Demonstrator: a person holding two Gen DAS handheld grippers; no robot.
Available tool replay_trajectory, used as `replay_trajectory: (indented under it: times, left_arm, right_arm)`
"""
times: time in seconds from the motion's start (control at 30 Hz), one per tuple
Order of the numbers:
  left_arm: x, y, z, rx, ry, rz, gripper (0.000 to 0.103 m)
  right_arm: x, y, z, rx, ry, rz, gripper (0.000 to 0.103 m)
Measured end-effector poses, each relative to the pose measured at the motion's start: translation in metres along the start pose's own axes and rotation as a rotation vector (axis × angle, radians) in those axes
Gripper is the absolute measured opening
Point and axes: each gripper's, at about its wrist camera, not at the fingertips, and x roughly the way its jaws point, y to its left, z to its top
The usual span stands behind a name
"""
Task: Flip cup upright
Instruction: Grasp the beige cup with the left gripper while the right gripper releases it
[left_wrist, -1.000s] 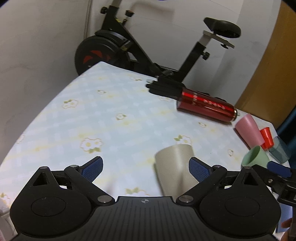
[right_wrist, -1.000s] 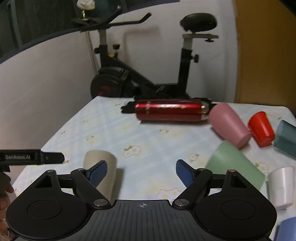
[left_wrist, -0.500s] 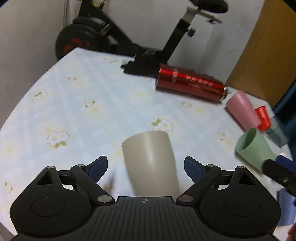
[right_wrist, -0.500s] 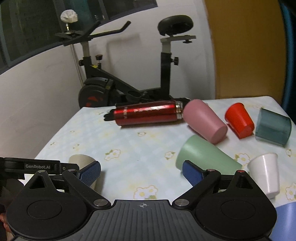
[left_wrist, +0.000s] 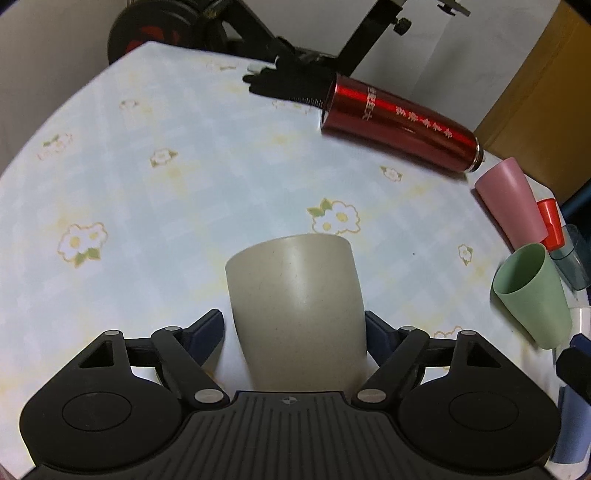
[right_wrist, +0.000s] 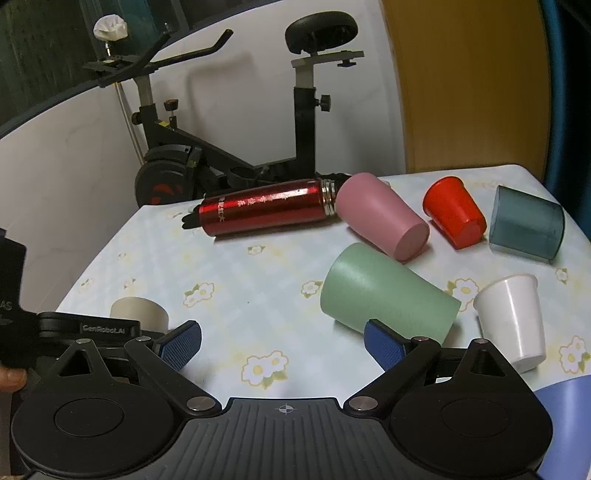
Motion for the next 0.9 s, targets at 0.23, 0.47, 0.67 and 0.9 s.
replay_trajectory:
  times: [0.23, 0.47, 0.67, 0.9]
  left_arm:
    - [0.0, 0.005, -0.006, 0.008, -0.014, -0.062, 0.072]
    - [-0.005, 0.012, -0.011, 0.009, -0.01, -0.073, 0.072]
    - [-0.008, 0.016, -0.013, 0.013, -0.008, -0.055, 0.072]
    - [-0.03, 0.028, -0.017, 0.036, -0.069, -0.03, 0.071]
  right_arm:
    - [0.003, 0.0, -0.003, 0.005, 0.021, 0.003, 0.094]
    - [0.004, 0.001, -0.005, 0.003, 0.032, 0.007, 0.094]
    - [0.003, 0.004, -0.005, -0.005, 0.034, 0.01, 0.094]
    - [0.001, 0.006, -0.006, -0.006, 0.034, 0.012, 0.094]
